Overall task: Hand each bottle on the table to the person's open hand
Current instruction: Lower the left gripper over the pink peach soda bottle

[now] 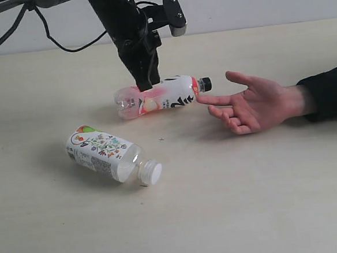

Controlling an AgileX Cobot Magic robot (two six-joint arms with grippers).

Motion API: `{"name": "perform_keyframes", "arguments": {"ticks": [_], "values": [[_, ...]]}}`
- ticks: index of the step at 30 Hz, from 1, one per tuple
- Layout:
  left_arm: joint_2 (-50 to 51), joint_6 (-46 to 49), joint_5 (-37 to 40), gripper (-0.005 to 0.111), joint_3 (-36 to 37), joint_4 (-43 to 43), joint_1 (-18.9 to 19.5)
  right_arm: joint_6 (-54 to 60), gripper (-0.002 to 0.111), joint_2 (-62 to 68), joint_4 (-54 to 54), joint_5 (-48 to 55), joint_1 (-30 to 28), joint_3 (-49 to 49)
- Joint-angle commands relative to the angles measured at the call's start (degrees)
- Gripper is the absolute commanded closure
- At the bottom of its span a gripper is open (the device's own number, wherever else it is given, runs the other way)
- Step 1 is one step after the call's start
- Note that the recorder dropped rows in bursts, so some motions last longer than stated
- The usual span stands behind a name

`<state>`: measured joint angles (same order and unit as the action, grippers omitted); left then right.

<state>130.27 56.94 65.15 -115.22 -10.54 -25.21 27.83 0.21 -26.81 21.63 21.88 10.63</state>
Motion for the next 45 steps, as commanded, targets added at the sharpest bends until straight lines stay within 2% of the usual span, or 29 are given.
{"name": "perform_keyframes", "arguments": {"ticks": [1, 11, 15, 21, 25, 31, 37, 40, 45], "values": [[-0.1, -0.4, -2.2, 0.107, -0.6, -1.1, -0.2, 0.0, 0.106, -0.2, -0.1, -0.2, 0.1, -0.1], [-0.2, -0.1, -6.1, 0.107, -0.6, -1.2, -0.2, 0.0, 0.106, -0.2, -0.1, -0.2, 0.1, -0.1], [-0.2, -0.1, -7.0, 0.107, -0.6, -4.0, -0.2, 0.0, 0.106, -0.2, -0.1, -0.2, 0.1, -0.1], [-0.2, -6.0, -11.5, 0.105, -0.6, 3.8, -2.6, 0.1, 0.106, -0.2, -0.1, -0.2, 0.1, -0.1], [-0.2, -5.9, -10.9, 0.090, -0.7, 4.5, -3.0, 0.1, 0.106, -0.2, -0.1, -0.2, 0.1, -0.1], [-0.2, -6.7, -9.9, 0.075, -0.7, 4.8, -2.8, 0.1, 0.106, -0.2, -0.1, -0.2, 0.1, -0.1], [-0.2, -6.8, -10.0, 0.049, -0.7, 6.2, -2.8, 0.1, 0.106, -0.2, -0.1, -0.2, 0.1, -0.1], [-0.2, -6.8, -10.0, 0.044, -0.7, 6.6, -2.8, 0.0, 0.106, -0.2, -0.1, -0.2, 0.1, -0.1], [0.5, -6.8, -10.2, 0.044, -0.7, 8.7, -2.8, 0.1, 0.106, -0.2, -0.1, -0.2, 0.1, -0.1]]}}
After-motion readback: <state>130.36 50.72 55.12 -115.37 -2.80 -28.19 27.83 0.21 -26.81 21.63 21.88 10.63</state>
